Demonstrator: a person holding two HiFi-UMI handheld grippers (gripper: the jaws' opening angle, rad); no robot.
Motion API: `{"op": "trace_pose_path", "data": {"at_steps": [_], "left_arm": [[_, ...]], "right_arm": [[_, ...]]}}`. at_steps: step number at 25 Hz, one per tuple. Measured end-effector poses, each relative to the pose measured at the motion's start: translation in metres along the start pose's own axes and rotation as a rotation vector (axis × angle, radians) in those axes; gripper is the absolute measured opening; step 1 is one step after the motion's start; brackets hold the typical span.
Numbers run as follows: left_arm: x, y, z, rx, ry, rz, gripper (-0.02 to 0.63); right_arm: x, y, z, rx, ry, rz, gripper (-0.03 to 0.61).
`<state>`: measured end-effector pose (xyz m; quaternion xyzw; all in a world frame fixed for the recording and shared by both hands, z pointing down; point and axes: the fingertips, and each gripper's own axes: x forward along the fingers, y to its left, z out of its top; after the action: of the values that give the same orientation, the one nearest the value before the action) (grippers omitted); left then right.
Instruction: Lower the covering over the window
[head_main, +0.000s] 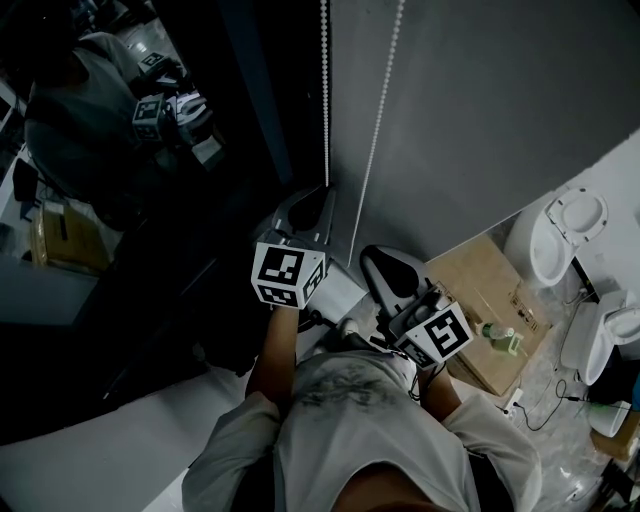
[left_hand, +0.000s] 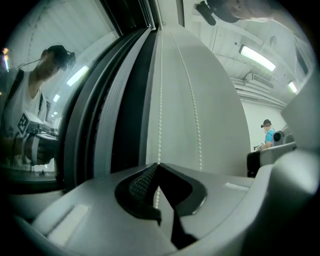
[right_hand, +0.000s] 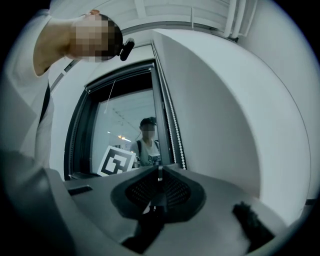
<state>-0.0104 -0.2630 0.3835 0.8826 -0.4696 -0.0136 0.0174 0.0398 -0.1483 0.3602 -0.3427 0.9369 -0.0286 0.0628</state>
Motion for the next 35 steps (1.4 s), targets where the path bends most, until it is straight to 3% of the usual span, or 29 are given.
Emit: {"op": "trace_pose_path", "data": {"at_steps": [12, 20, 35], "left_arm": [[-0.021, -0.027, -0.013, -0.008, 0.015, -0.046, 0.006], [-0.036, -0.036, -0.024, -0.004, 0.01, -0.056, 0.006], [-0.071, -0.053, -0.105, -0.025, 0.18, -0.059, 0.006]], "right_arm": [[0.008, 0.007, 0.004, -0.044, 0.022, 0.014, 0.053], [0.014, 0.009, 0.016, -0.067, -0.022, 0.006, 0.066], [0.036, 0.027, 0.065, -0.14, -0.116, 0.046, 0.113]]}}
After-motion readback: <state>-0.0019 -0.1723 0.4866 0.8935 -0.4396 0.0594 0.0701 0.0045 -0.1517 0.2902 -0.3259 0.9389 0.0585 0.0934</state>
